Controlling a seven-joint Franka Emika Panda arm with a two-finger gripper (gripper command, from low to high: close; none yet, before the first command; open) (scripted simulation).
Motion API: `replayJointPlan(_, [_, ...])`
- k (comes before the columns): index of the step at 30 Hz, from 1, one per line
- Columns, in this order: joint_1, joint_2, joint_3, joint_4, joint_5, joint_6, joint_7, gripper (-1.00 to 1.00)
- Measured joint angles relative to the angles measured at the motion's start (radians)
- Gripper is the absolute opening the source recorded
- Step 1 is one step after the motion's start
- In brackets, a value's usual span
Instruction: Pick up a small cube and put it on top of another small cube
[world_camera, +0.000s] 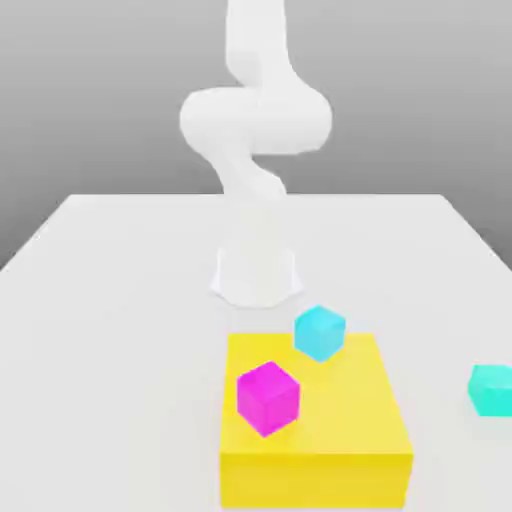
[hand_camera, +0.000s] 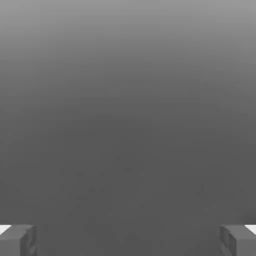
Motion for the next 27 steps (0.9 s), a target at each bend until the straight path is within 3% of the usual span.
replayJointPlan(10, [0.252,0.317,-0.001,-0.059,0.131,0.120,-0.309,0.00])
replayJointPlan(17, [0.377,0.532,0.059,-0.100,0.177,0.206,-0.490,0.00])
replayJointPlan(22, [0.465,0.682,0.115,-0.132,0.150,0.273,-0.576,0.00])
replayJointPlan(27, [0.544,0.828,0.144,-0.165,0.047,0.344,-0.608,0.00])
